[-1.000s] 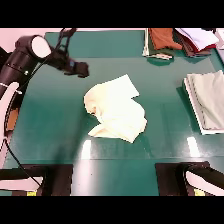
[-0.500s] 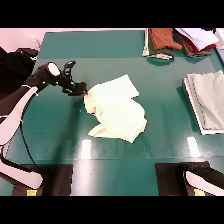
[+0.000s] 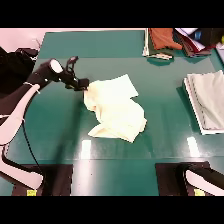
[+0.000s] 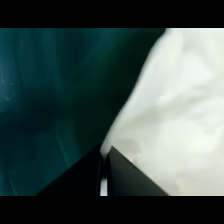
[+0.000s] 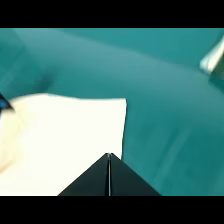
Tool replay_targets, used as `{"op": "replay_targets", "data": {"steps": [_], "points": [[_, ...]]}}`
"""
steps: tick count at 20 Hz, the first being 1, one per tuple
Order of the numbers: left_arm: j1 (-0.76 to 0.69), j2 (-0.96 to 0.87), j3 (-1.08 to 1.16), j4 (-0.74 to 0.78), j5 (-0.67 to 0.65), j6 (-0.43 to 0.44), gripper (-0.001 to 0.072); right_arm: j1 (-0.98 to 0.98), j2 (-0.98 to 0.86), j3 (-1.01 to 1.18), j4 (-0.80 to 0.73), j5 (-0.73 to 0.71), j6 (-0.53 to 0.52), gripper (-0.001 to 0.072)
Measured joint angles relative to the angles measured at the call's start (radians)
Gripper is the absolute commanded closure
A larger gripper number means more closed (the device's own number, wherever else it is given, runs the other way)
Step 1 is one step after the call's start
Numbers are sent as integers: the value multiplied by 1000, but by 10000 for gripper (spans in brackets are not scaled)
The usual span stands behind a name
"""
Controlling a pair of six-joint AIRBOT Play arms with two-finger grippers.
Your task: Fold the shirts.
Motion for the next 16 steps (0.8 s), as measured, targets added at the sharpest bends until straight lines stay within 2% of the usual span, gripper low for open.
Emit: {"op": "replay_targets", "data": {"steps": [1,2,3,4,6,9,14,15,16], "points": [[5,16,24,5,-11,6,685,-33,13,-81,-4,22,5,693],[8,34,46,12,-16,14,685,-62,26,-167,-4,35,8,606],[11,51,64,15,-21,26,685,-90,41,-269,-2,37,12,321],[13,66,78,18,-25,33,684,-111,51,-370,5,34,12,187],[15,84,93,20,-34,44,684,-139,60,-578,54,-4,12,185],[16,96,102,23,-43,51,685,-118,17,-829,206,-84,-40,184],[17,103,108,24,-61,53,684,6,-137,-989,519,-228,-173,187],[17,103,108,24,-67,53,684,27,-166,-999,563,-250,-193,221],[17,103,108,24,-71,54,684,45,-192,-1004,592,-269,-208,359]]}}
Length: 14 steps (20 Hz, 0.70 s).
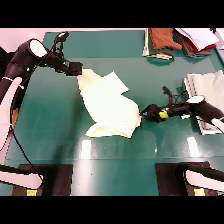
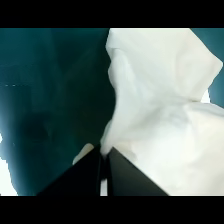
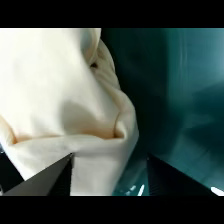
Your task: Fold the shirts.
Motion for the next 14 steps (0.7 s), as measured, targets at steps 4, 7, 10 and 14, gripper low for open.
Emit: {"op": "replay_targets", "data": {"steps": [4,7,10,14], "points": [[0,3,0,0,-10,1,686,44,-51,35,69,-35,-78,697],[0,45,3,2,-10,1,686,47,2,120,70,-40,-114,698],[0,167,26,20,20,3,686,16,132,261,-3,-31,-107,698],[0,399,116,46,40,14,686,-47,333,502,-156,25,-33,698]]}}
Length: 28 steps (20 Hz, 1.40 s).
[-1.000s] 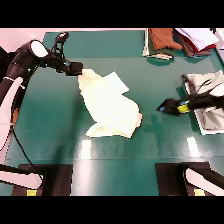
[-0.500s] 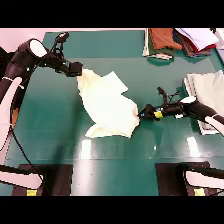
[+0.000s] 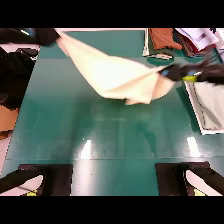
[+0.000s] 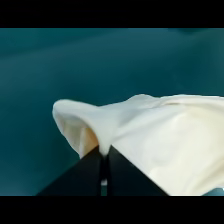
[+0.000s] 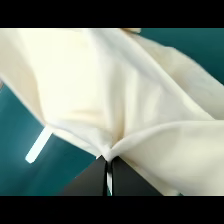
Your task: Fold the shirts.
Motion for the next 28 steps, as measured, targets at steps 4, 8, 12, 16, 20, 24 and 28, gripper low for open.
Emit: {"op": "replay_targets", "data": {"steps": [4,8,12,16,20,24,28], "points": [[0,205,98,5,11,10,686,-63,143,212,-161,86,92,698],[0,300,139,-8,14,11,686,-107,185,370,-247,180,168,698],[0,267,93,-19,-31,13,685,-95,103,449,-288,270,240,698],[0,119,-37,-7,-52,13,685,35,-71,453,-431,306,311,698],[5,-101,-134,18,-29,13,581,156,-278,367,-524,264,343,693],[62,-246,-162,24,-23,-23,154,187,-447,340,-502,199,354,205],[171,-249,-195,11,-128,-42,154,146,-518,404,-411,194,354,211]]}}
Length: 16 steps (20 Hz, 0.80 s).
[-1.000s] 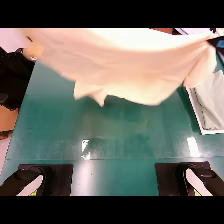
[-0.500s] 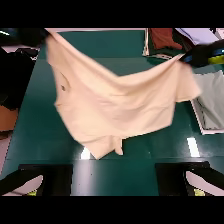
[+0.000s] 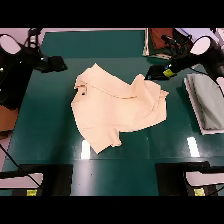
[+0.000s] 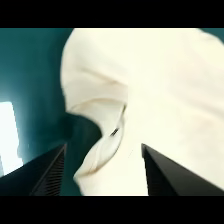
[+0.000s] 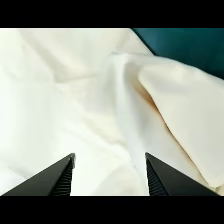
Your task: Fold the shirts.
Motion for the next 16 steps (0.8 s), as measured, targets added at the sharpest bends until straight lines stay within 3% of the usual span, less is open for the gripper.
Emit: {"op": "replay_targets", "data": {"steps": [6,11,16], "points": [[57,209,-420,-43,-52,13,155,-47,132,-113,63,27,-35,211],[-23,368,-797,-147,46,2,155,-55,260,-253,74,-48,-44,211],[-168,404,-971,-242,208,-38,155,-56,328,-317,78,-74,-46,211]]}}
